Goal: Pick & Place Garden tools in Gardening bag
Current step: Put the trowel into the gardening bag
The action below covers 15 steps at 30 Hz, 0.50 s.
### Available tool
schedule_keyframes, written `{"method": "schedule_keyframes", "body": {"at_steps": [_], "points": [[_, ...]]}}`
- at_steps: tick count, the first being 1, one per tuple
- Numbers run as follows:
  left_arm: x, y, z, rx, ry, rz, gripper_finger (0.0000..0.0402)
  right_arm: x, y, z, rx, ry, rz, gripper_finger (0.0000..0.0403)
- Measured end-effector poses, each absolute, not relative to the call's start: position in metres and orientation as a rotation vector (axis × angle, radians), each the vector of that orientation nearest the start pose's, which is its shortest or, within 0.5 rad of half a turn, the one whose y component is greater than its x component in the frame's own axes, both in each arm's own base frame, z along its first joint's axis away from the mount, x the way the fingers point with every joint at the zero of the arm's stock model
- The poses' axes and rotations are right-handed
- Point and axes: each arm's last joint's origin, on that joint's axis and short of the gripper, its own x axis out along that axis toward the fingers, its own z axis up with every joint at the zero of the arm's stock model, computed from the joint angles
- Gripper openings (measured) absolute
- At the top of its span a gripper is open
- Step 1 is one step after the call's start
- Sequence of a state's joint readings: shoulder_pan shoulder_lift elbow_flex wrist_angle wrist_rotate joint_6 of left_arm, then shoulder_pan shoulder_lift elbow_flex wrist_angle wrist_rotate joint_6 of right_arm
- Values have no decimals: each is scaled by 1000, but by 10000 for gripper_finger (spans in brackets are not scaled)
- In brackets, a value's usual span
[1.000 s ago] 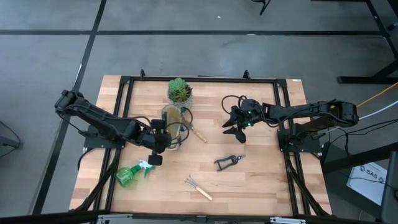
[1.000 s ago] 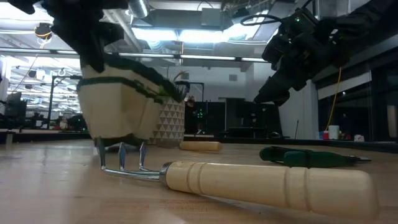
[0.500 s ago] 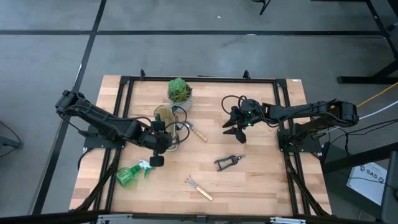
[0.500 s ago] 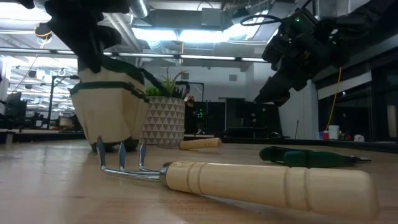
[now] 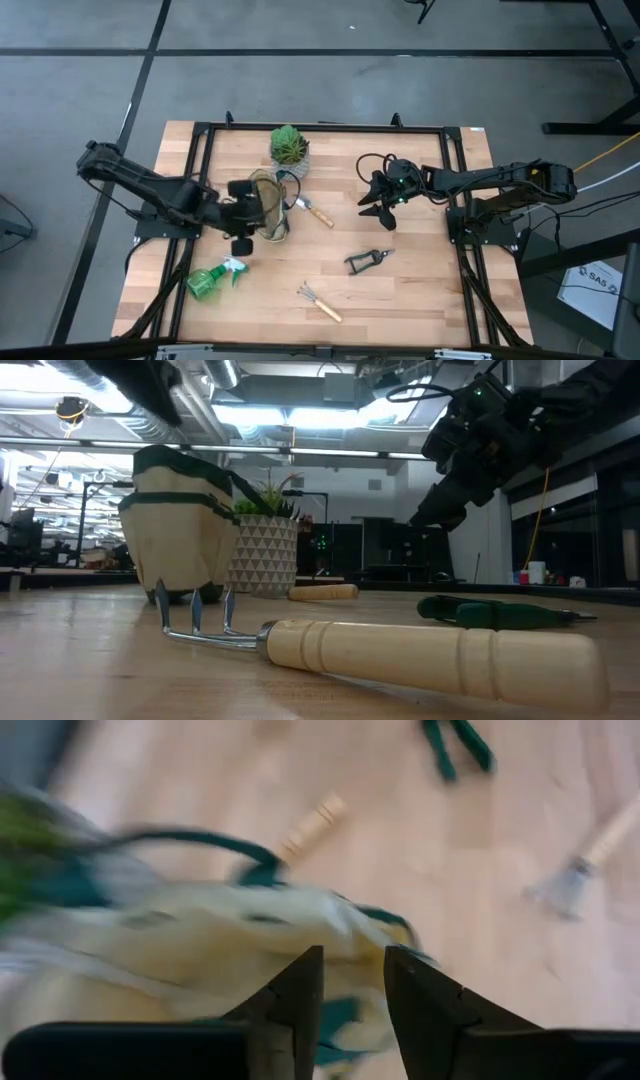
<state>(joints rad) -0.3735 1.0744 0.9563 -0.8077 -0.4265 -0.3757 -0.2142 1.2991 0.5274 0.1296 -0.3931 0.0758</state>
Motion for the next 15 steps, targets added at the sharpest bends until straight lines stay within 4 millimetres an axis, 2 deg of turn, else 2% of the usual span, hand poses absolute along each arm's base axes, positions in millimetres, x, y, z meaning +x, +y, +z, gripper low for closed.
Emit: {"method": "schedule_keyframes", "body": {"at_steps": [3,7,15], "points": [[176,-62,300,74,712,274,98,239,-41,173,260,629,152,170],[155,-60,298,84,556,307,97,238,-40,171,264,645,152,170],[120,-47,261,-54,279,243,95,237,-40,171,266,648,151,170]]}}
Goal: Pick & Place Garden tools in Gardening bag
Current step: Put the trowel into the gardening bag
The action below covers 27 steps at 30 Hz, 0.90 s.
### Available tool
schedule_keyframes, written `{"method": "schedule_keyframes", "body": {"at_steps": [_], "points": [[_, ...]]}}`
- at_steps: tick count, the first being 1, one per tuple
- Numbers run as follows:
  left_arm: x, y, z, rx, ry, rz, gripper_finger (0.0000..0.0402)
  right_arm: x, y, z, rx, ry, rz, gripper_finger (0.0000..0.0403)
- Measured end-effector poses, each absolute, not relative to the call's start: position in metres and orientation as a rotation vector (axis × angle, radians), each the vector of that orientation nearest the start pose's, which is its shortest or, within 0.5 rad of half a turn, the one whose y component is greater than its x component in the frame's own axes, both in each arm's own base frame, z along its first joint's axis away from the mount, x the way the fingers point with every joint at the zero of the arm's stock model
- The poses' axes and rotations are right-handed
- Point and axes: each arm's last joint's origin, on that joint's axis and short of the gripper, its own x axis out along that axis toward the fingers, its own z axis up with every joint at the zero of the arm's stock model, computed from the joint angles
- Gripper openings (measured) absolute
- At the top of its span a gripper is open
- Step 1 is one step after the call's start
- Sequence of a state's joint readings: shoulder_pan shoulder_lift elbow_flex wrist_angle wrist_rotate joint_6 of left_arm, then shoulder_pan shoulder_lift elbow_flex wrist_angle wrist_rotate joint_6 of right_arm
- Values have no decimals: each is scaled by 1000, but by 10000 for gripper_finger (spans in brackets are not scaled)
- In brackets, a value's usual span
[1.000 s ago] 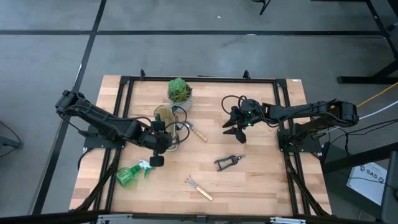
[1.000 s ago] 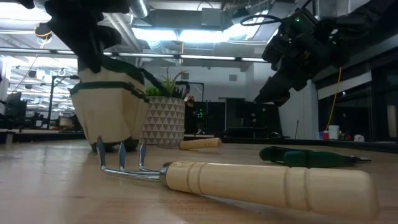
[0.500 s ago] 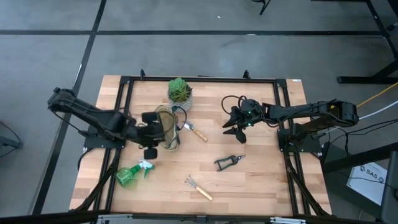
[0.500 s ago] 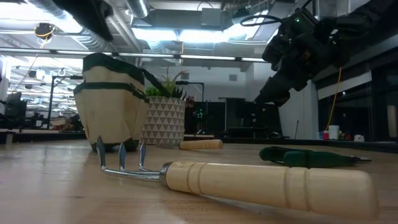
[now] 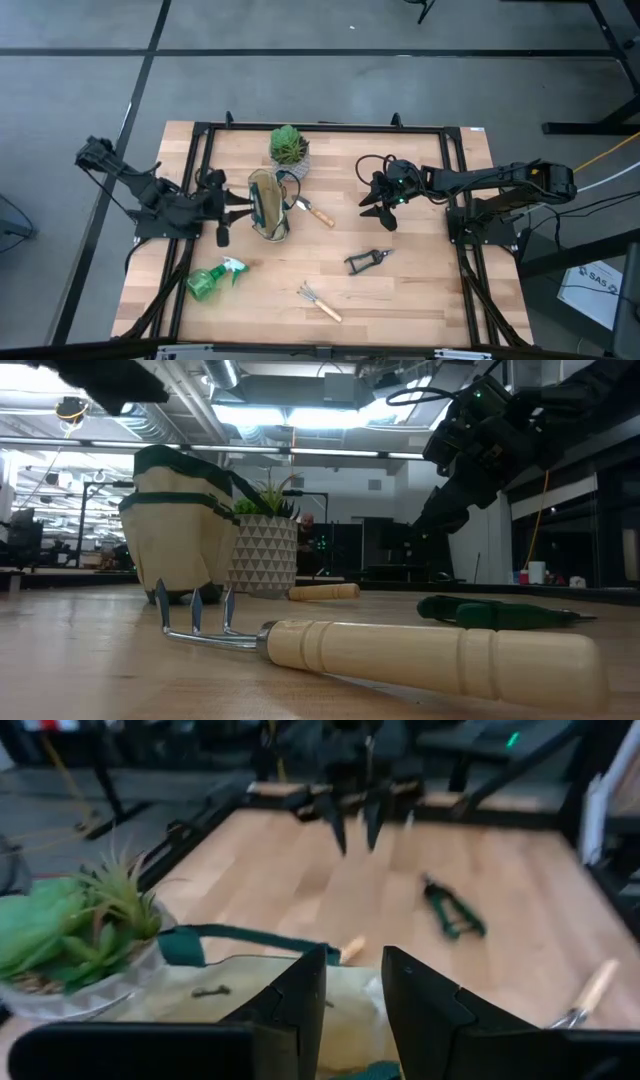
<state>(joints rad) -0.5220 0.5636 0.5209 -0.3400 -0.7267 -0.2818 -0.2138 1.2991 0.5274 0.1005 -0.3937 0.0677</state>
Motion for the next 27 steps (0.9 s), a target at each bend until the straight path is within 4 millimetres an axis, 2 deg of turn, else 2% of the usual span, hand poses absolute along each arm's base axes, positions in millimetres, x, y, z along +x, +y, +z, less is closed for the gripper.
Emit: {"method": "schedule_keyframes", "body": {"at_steps": [5,11,27], "points": [[105,-38,239,-105,110,220,95,237,-40,171,269,648,151,170],[97,-33,223,-134,95,223,94,237,-40,171,269,648,151,170],[97,-34,220,-127,106,223,98,239,-41,174,260,617,152,170]]}}
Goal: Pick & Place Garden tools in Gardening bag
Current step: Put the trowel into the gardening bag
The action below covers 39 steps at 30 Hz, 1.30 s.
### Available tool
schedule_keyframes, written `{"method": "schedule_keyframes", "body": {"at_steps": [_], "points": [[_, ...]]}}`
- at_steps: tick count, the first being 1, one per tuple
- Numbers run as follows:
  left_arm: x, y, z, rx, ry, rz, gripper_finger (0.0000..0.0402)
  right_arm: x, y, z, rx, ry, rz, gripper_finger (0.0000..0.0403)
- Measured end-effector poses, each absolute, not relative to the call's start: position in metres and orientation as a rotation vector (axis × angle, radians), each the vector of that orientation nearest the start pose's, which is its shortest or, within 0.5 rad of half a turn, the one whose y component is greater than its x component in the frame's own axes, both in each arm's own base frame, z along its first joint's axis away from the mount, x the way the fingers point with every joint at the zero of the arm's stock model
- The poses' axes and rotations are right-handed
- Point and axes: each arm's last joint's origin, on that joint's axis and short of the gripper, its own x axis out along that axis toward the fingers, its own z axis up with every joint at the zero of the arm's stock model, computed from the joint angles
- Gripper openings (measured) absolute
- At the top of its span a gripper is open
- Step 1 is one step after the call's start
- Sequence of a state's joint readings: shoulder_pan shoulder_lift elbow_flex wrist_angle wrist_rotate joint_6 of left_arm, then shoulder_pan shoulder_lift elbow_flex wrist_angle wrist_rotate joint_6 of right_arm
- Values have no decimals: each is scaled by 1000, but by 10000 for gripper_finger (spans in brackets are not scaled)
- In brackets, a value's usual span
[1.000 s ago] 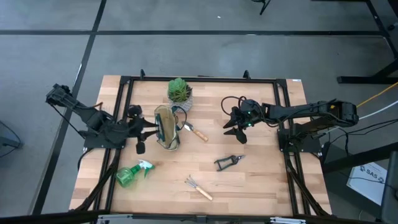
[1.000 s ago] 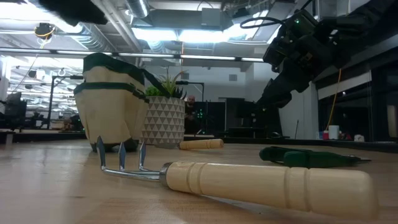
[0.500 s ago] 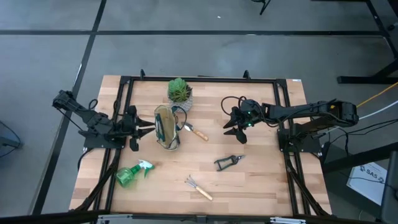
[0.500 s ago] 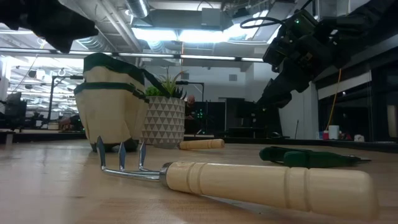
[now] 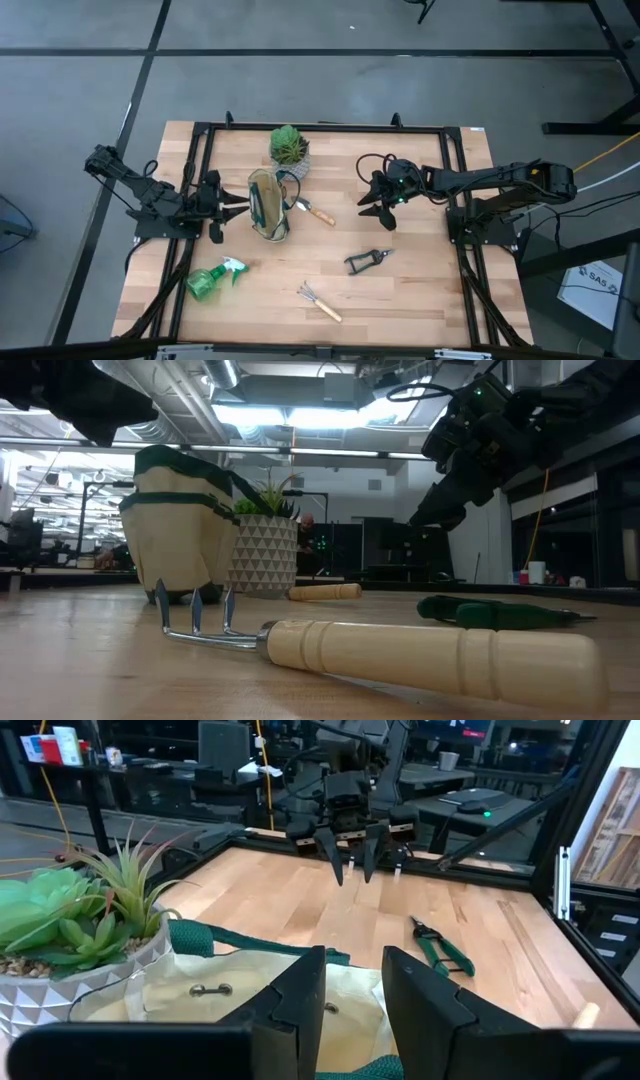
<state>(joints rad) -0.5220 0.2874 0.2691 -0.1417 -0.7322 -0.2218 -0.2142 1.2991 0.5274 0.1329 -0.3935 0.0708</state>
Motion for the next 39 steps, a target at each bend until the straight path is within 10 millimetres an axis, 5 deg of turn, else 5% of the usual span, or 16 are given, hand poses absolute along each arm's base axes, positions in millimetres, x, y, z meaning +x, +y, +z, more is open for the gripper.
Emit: {"method": "schedule_keyframes", "body": {"at_steps": [13,30,39], "points": [[97,-34,220,-127,106,223,98,244,-31,179,228,560,194,170],[97,-34,220,-127,106,223,97,285,10,223,46,655,32,169],[97,-34,220,-127,105,222,98,315,25,202,34,702,-17,169]]}}
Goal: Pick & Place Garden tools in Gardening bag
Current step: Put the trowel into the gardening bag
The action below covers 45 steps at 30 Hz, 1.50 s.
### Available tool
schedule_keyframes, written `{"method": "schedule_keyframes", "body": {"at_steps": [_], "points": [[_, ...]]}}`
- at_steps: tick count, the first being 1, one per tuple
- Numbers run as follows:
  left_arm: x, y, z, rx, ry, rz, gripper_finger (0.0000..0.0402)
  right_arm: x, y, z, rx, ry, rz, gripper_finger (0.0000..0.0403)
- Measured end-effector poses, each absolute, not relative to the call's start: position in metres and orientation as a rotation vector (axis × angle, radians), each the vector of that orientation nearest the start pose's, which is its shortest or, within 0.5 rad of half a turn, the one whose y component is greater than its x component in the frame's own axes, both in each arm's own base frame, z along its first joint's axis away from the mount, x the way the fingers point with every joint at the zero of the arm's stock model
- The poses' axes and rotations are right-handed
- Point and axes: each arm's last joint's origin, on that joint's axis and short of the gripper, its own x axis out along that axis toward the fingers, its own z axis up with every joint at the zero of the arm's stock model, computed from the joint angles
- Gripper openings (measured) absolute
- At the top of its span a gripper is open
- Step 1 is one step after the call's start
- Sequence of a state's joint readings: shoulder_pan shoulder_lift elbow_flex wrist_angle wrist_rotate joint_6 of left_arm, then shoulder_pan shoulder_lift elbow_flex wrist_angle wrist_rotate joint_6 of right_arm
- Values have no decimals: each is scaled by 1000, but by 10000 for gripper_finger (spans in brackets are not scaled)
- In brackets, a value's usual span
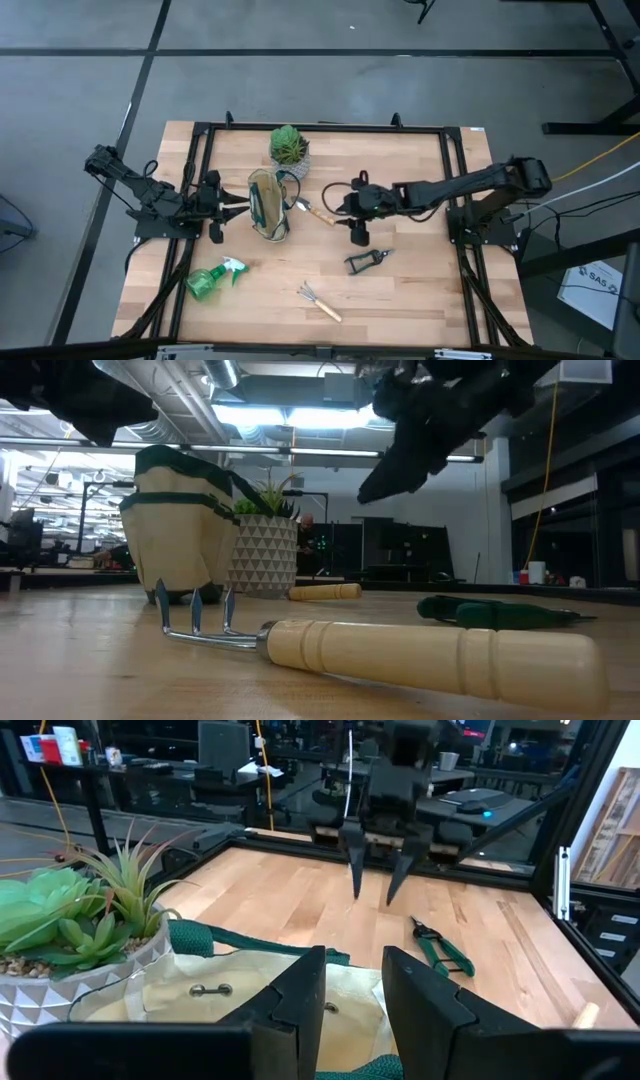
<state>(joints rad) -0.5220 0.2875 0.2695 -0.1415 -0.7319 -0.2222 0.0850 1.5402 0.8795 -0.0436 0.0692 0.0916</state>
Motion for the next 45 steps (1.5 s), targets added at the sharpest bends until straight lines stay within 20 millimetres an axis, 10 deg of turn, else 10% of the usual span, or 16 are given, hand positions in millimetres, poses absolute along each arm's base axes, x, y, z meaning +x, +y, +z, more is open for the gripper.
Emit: {"method": "schedule_keyframes", "body": {"at_steps": [14,45], "points": [[97,-34,220,-127,105,222,98,335,30,154,78,775,-40,169],[97,-34,220,-127,105,222,97,340,16,154,66,730,-68,170]]}}
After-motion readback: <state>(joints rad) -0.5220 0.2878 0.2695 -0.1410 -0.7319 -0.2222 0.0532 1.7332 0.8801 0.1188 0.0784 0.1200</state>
